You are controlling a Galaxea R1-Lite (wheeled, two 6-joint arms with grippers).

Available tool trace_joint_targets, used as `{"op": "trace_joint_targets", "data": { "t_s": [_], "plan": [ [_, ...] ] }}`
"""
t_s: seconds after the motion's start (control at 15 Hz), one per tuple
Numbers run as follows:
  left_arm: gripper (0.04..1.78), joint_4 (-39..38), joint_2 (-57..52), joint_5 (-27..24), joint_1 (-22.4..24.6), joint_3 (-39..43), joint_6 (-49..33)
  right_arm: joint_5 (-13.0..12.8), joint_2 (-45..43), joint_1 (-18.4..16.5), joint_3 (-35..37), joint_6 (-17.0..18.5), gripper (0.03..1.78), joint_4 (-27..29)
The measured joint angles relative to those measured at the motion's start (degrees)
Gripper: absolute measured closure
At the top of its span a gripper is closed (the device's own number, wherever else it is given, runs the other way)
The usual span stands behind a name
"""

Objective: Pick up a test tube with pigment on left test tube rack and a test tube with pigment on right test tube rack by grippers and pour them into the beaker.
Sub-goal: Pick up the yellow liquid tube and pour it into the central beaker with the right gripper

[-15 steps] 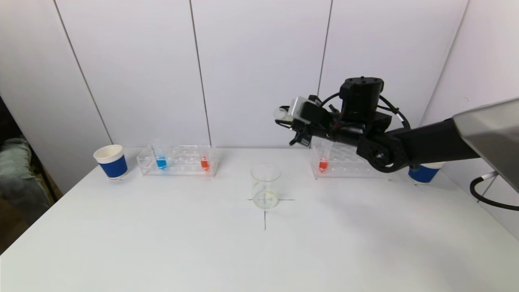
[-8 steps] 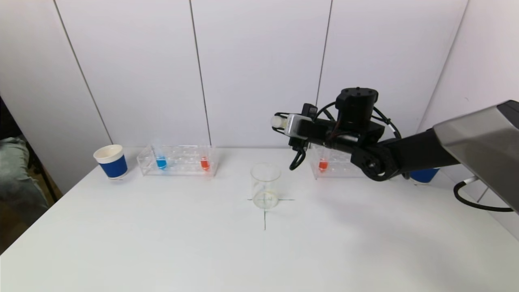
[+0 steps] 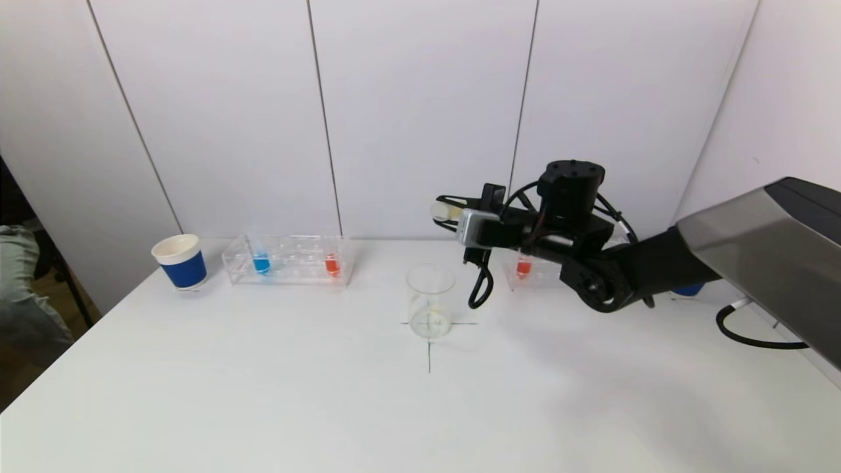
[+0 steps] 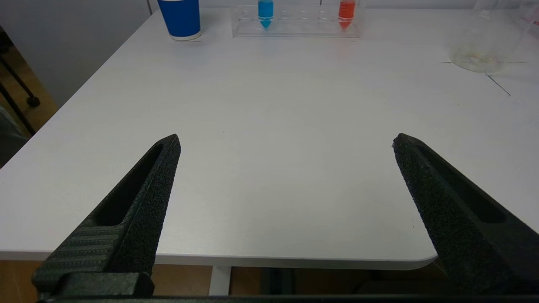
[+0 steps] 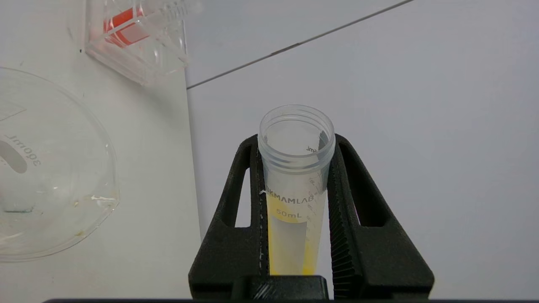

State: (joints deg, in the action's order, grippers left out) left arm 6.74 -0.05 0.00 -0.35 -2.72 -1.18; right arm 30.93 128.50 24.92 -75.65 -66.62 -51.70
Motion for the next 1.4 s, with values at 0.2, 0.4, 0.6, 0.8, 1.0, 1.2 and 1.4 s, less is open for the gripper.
{"op": "trace_joint_targets", "data": {
  "t_s": [0.2, 0.4, 0.6, 0.8, 1.0, 1.2, 1.4],
  "plan": [
    [0.06, 0.0, 0.0, 0.0, 0.0, 0.0, 0.0, 1.8, 0.1, 0.2, 2.8, -1.8, 1.35, -3.3],
    [0.06, 0.0, 0.0, 0.0, 0.0, 0.0, 0.0, 1.8, 0.2, 0.1, 3.9, -3.5, 1.35, -4.4],
    [0.06, 0.0, 0.0, 0.0, 0.0, 0.0, 0.0, 1.8, 0.3, 0.1, 4.7, -5.7, 1.35, -4.4],
    [0.06, 0.0, 0.0, 0.0, 0.0, 0.0, 0.0, 1.8, 0.5, 0.1, 4.8, -8.2, 1.35, -4.3],
    [0.06, 0.0, 0.0, 0.0, 0.0, 0.0, 0.0, 1.8, 0.6, 0.1, 5.0, -10.8, 1.35, -4.0],
    [0.06, 0.0, 0.0, 0.0, 0.0, 0.0, 0.0, 1.8, 0.6, 0.1, 5.7, -12.8, 1.35, -4.0],
    [0.06, 0.0, 0.0, 0.0, 0.0, 0.0, 0.0, 1.9, 0.4, 0.4, 6.6, -14.9, 1.35, -4.0]
  ]
}}
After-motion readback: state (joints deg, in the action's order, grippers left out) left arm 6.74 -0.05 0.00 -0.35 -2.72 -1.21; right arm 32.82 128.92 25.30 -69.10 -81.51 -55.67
